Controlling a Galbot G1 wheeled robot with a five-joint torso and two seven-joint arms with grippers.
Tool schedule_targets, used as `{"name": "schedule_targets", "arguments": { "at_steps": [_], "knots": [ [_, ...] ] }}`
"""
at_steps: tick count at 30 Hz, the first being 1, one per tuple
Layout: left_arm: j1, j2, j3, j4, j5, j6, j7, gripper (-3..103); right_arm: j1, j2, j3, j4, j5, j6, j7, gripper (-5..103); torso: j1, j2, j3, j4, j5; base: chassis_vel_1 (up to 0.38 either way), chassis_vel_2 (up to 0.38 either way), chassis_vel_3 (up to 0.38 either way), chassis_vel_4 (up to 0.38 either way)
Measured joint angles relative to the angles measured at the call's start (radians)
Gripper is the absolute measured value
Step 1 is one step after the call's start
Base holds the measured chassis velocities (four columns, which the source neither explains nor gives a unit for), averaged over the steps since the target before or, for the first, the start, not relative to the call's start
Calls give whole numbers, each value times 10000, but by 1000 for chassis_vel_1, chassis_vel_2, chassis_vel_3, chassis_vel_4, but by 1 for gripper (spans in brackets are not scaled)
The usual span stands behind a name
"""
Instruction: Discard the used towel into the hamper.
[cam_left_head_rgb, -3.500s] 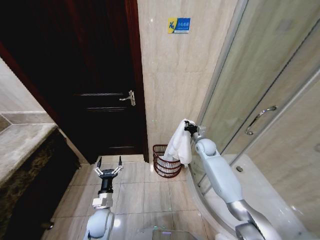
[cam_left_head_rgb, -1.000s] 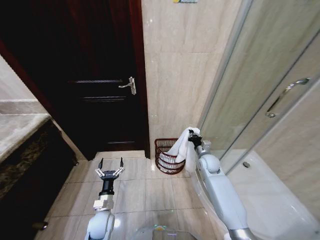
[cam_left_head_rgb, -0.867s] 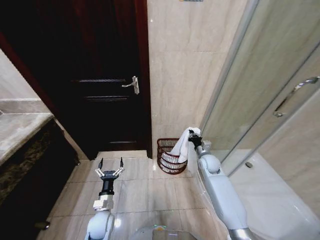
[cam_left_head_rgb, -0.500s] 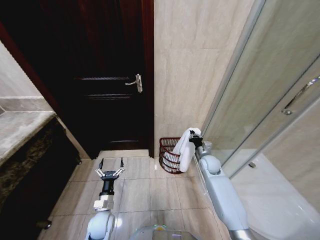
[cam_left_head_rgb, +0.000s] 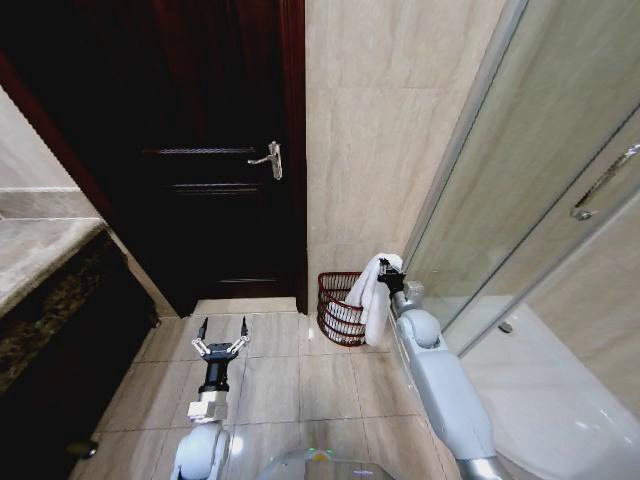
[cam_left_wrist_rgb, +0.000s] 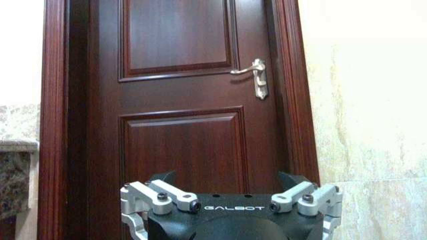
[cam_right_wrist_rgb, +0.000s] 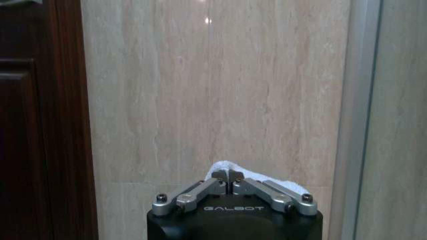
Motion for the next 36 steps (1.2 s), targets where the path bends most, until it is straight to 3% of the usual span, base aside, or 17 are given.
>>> {"name": "schedule_targets", "arguments": {
  "at_steps": [36],
  "knots": [
    [-112,-185,48,143,119,-169,14,100,-359,-96,92,492,-462,99,125,1,-619,-1450,-822,1,2,-59,60,56,-55]
  ]
}}
